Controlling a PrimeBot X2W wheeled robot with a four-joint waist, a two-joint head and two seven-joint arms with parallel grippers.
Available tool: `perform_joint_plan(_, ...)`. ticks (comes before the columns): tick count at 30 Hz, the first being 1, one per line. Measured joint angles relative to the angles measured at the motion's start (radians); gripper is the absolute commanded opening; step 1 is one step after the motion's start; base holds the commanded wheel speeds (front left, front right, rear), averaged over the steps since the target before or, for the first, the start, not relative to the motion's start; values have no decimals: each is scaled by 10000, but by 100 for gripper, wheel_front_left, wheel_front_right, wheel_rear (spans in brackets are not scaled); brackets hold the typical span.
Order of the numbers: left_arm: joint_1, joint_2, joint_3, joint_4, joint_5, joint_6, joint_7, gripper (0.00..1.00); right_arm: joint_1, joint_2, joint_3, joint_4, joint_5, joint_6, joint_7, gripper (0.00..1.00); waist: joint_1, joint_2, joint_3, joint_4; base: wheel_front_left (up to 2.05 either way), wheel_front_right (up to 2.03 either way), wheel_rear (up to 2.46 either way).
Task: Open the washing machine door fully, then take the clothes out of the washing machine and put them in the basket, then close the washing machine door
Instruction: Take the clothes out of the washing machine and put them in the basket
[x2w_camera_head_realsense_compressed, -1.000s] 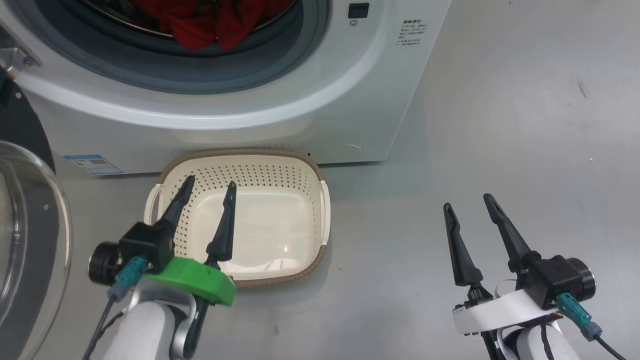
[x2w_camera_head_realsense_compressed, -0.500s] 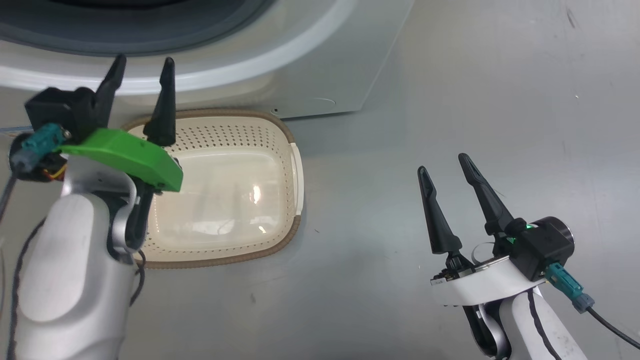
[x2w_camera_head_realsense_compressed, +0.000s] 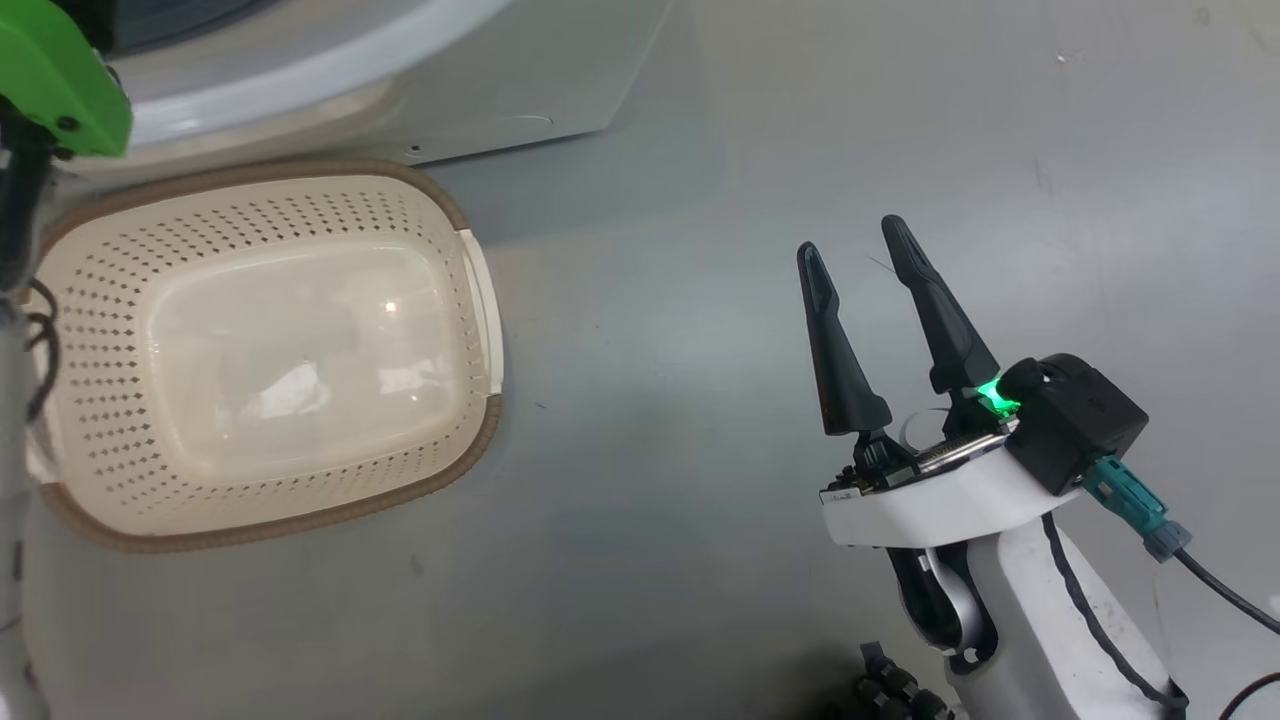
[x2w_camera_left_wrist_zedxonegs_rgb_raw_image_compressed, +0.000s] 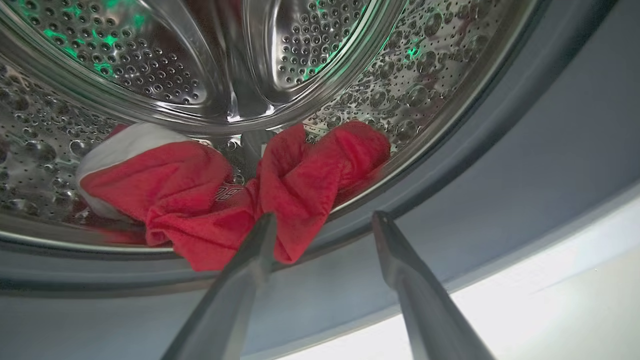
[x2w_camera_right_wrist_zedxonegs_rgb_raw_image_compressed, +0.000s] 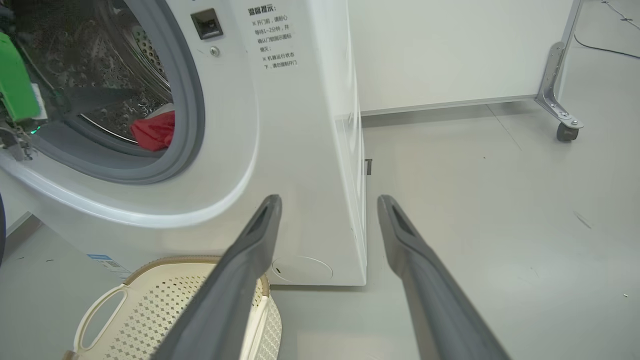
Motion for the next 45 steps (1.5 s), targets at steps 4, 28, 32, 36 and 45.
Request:
perform_joint_plan(4, -713, 568, 240, 182, -10, -4, 667, 100, -290, 0, 238, -2, 267, -79, 0, 100, 0, 0, 307, -443, 0, 0, 0)
perform_joint_plan(28, -2801, 1785, 606, 2104, -161, 207, 3344, 100, -782, 13, 755, 44, 924, -489, 0, 100, -1, 0, 1264, -2062, 0, 0, 0)
perform_joint_plan(32, -2993, 1818, 554, 2219, 79, 295, 3488, 80, -802, 13, 767, 56, 924, -516, 0, 100, -1, 0, 1309, -2096, 0, 0, 0)
perform_joint_plan(36, -3161, 1816, 504, 2370, 90, 320, 3666, 0, -929, 13, 777, 58, 922, -531, 0, 100, -1, 0, 1353, -2103, 0, 0, 0)
perform_joint_plan(45, -3352, 1804, 334, 2412, 100, 217, 3553, 0, -1147, 12, 779, 82, 917, -593, 0, 100, -1, 0, 1411, -2037, 0, 0, 0)
